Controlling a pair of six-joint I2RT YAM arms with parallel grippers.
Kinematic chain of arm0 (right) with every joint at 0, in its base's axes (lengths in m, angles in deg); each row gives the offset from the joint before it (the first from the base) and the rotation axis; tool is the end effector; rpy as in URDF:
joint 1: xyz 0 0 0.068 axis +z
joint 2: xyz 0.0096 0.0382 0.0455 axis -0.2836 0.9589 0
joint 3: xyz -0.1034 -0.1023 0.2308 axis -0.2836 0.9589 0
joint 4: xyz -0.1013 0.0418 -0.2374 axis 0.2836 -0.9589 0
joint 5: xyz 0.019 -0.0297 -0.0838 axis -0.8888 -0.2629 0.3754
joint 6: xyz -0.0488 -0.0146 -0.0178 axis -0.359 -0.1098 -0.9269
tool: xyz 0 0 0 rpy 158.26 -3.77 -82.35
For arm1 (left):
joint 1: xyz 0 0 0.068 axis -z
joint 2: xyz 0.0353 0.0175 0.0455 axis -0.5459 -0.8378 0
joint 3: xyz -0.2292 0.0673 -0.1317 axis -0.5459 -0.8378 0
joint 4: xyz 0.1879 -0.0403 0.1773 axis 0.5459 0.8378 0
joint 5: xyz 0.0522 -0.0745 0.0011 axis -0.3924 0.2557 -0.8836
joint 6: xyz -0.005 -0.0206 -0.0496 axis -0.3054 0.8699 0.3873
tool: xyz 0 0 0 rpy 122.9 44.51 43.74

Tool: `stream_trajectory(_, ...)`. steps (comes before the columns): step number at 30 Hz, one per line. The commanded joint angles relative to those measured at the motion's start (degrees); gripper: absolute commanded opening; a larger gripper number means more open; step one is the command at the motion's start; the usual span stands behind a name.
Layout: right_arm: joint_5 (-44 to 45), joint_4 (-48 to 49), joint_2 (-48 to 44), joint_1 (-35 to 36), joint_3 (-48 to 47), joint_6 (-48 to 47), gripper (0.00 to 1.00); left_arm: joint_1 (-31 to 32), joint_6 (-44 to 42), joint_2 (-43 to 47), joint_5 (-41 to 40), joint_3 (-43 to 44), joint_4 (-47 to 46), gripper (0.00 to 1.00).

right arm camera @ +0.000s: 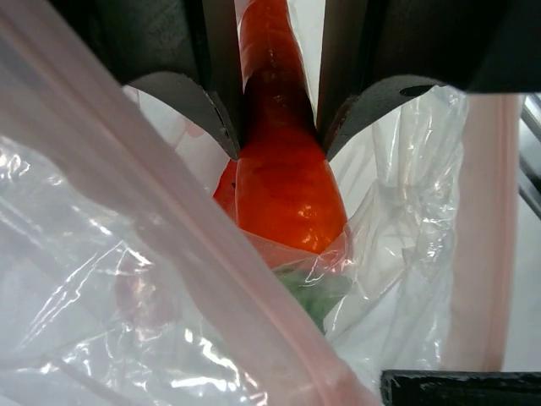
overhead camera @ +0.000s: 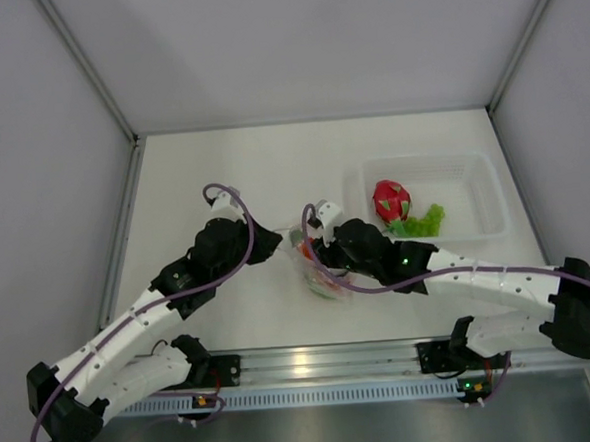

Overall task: Open the zip-top bag and remove the fake food
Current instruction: Pick up the fake vegetable from the zipper food storage bag.

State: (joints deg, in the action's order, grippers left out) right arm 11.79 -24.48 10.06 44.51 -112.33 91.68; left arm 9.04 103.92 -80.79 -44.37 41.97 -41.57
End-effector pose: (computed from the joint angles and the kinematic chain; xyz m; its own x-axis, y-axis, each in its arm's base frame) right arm 0.1394 0.2362 0.2690 -0.4187 -0.3608 -0.8334 -0.7039 0.7088 0.0468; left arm 0.1549 -0.1315 0.2975 -0.6110 -0.4153 -0.6740 0.1406 0.7809 -0.6087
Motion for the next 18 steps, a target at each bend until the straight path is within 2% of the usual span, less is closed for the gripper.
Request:
stream_trajectory(1,-3.5,7.4,-6.9,0.1,1.5,-2.1,0.00,-2.0,-2.0,1.0,-8.1,0.3,3.5,0.00)
stream_trajectory(4,-3.3,12.5,-9.0,0.0,3.0,-2.1,0.00,-2.0,-2.0,0.8,-4.9,0.6,3.3,0.00)
stream_trajectory(6,-4.1,11.8,-8.5,-0.3,1.5,-1.6,0.00,-1.9,-2.6,0.5,-1.5,0.6,2.3,0.00)
stream_trajectory(8,-1.5,6.3,-4.0,-0.8,-2.8,-0.6,0.00,-1.7,-3.8,1.3,0.9,0.0,0.2,0.00)
stream_trajectory(9,2.0,2.2,-1.8,-0.8,-8.0,0.8,0.00,-1.4,-4.4,2.7,2.5,-0.6,-2.9,0.00)
stream_trajectory(10,4.0,-2.9,2.1,-0.8,-10.2,1.8,0.00,-1.4,-4.9,3.5,6.4,-1.8,-4.8,0.00)
stream_trajectory(11,7.1,-4.8,3.6,-0.8,-11.8,3.9,0.00,-1.4,-5.9,4.2,8.5,-2.4,-6.6,0.00)
stream_trajectory(14,9.0,-8.7,8.2,-0.9,-16.6,6.0,0.00,-1.4,-7.6,4.4,18.3,-3.6,-11.9,0.00)
stream_trajectory(18,11.2,-14.0,13.2,-0.9,-24.8,8.2,0.00,0.9,-10.2,2.9,21.5,-4.8,-15.0,0.00)
